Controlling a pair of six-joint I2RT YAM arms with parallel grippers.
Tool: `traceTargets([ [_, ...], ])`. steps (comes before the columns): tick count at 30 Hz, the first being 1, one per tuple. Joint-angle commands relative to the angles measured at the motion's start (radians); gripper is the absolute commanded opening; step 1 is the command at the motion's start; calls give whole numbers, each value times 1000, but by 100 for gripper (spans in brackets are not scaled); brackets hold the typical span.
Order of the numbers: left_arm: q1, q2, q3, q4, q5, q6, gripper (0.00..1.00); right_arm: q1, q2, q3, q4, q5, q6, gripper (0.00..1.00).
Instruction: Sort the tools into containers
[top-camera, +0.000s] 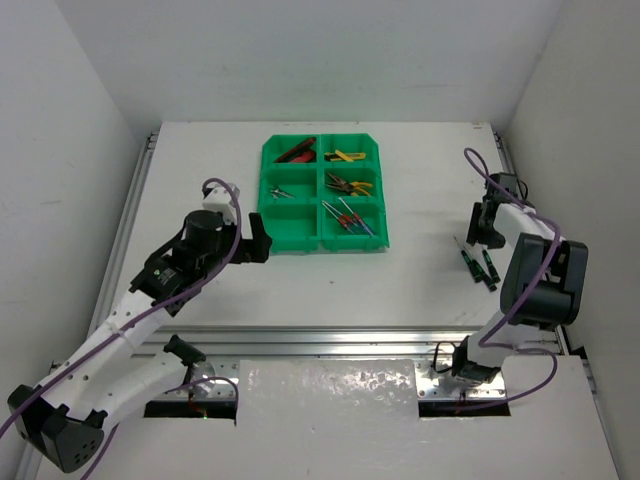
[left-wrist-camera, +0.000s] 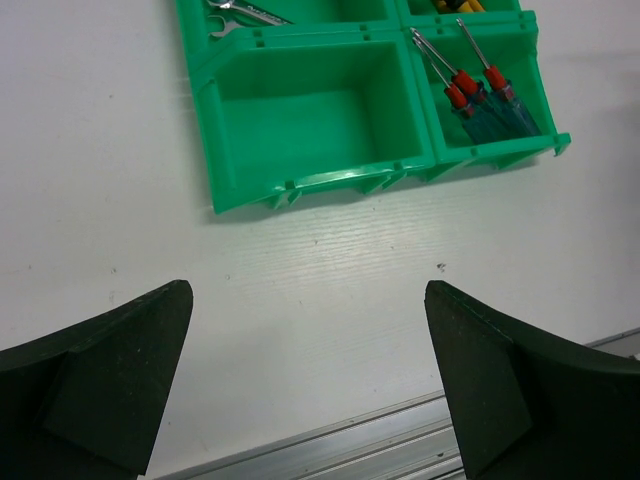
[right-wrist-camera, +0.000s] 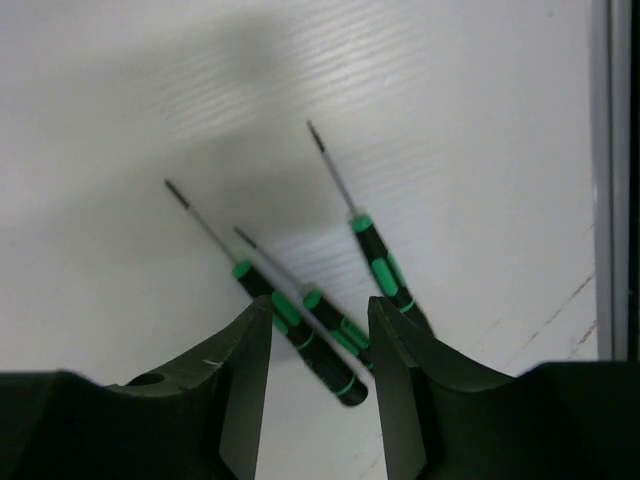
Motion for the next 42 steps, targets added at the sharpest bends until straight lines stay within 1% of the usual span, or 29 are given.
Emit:
traceTargets([
  [1,-21,-15,2,25,-3,-9,100,-15,91,85,7,66,-40,42],
  [3,-25,-12,2,24,-6,-8,100,-24,119,102,8,71,-46,40],
  [7,-30,-5,2,24,-1,-8,100,-43,178,95,9,54,-38,39],
  [10,-32,-4,2,24,0,-6,100,-54,223,97,0,71,-46,37],
  [11,-32,-2,0,27,2,-6,100,-58,255,102,-4,80,-47,32],
  [13,-30,2,0,26,5,-6,100,-70,277,109,-14,77,-52,26],
  [14,-32,2,0,25,5,-4,100,-72,286,109,-11,75,-53,13],
  [15,-32,2,0,27,5,-4,100,-72,289,109,-10,80,-52,6],
  [18,-30,5,0,27,7,-4,100,-72,278,120,-6,94,-55,0],
  [20,-32,8,2,29,8,-4,100,-64,256,143,-10,120,-52,0],
  [21,-32,13,0,27,8,-4,100,-58,205,149,-7,144,-50,0],
  [23,-32,18,3,29,11,-3,100,-5,127,170,19,207,-85,0],
  [24,-32,24,3,27,11,-3,100,53,119,224,5,274,-105,0],
  [27,-30,28,3,29,7,-3,100,124,90,330,-60,266,-107,0],
  [29,-30,27,3,25,-12,-1,100,133,68,327,-63,217,-81,0],
  [30,-28,22,3,24,-16,-3,100,153,58,316,-69,219,-64,0],
  [31,-28,21,2,25,-29,-3,100,170,48,295,-57,222,-72,0],
  [32,-27,22,2,24,-33,-3,100,199,18,254,-9,216,-76,0],
  [33,-27,27,2,25,-35,-3,100,213,-1,232,17,157,-90,0],
  [34,-27,27,2,24,-35,-3,100,227,-20,203,96,100,-102,0],
  [35,-24,34,5,24,-35,-3,100,241,-43,151,138,44,-113,0],
  [36,-21,39,5,24,-32,-3,100,268,-86,126,182,-91,-131,0],
  [37,-19,42,6,24,-29,-1,100,291,-103,100,282,-151,-139,0],
  [38,-13,42,6,24,-27,-1,100,307,-114,79,322,-181,-142,0],
  [39,-12,42,5,27,-26,-3,100,319,-119,85,347,-228,-148,0],
  [40,-10,41,5,29,-27,-1,100,357,-111,101,359,-329,-155,0],
  [42,-5,41,5,29,-33,-1,100,418,-72,180,356,-379,-228,0],
])
